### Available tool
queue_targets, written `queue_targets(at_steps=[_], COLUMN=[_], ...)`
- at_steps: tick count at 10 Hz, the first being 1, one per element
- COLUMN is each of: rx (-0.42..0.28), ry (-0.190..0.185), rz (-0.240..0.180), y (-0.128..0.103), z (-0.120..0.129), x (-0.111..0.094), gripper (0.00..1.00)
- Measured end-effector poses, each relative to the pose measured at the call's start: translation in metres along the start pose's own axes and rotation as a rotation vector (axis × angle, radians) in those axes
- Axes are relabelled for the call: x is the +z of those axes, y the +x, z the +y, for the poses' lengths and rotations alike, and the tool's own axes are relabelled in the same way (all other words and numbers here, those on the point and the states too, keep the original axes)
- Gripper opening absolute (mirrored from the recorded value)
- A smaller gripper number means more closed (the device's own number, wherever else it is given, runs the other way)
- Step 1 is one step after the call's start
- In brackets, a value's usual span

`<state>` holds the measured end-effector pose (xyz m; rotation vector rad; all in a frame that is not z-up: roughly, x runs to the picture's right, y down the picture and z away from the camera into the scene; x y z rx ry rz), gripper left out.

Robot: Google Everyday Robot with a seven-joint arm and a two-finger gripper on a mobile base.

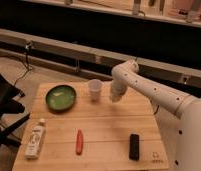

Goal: Place the white sponge in the ceramic bowl

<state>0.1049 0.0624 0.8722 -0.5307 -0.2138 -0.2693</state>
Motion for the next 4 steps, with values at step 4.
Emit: queue_targets(at_steps=[4], rx=[-0.028], ry=[0.007], rz=[0.0], y=[-0.012], z=[-0.0029], x=[-0.0024], gripper=[0.0])
